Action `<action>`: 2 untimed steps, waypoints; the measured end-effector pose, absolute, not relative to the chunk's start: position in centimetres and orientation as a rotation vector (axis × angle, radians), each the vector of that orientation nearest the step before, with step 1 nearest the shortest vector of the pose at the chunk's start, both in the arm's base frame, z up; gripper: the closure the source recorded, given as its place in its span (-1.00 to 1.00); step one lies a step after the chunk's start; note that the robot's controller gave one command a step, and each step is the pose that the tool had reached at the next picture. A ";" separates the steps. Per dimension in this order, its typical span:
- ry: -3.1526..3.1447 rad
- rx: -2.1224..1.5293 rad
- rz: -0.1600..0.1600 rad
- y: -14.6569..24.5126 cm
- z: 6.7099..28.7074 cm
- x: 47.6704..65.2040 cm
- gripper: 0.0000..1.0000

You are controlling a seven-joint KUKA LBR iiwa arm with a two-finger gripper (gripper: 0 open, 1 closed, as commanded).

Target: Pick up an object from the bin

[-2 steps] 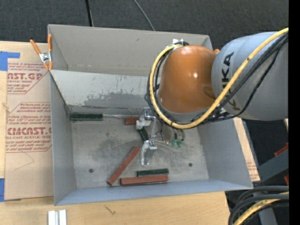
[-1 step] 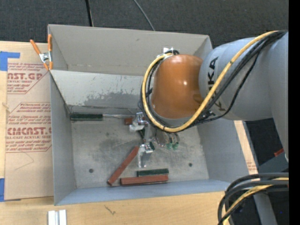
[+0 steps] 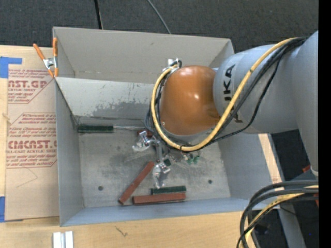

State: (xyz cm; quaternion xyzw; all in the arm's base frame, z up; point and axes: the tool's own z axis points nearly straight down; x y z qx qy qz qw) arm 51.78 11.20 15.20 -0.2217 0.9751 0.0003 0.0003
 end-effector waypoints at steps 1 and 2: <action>3.054 -0.725 0.004 11.2 14.3 53.0 -1.00; 3.039 -0.787 0.001 11.1 10.5 53.8 -1.00</action>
Offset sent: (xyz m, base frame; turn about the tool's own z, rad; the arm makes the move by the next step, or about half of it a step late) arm 0.0262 -0.0034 -0.0820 -0.3017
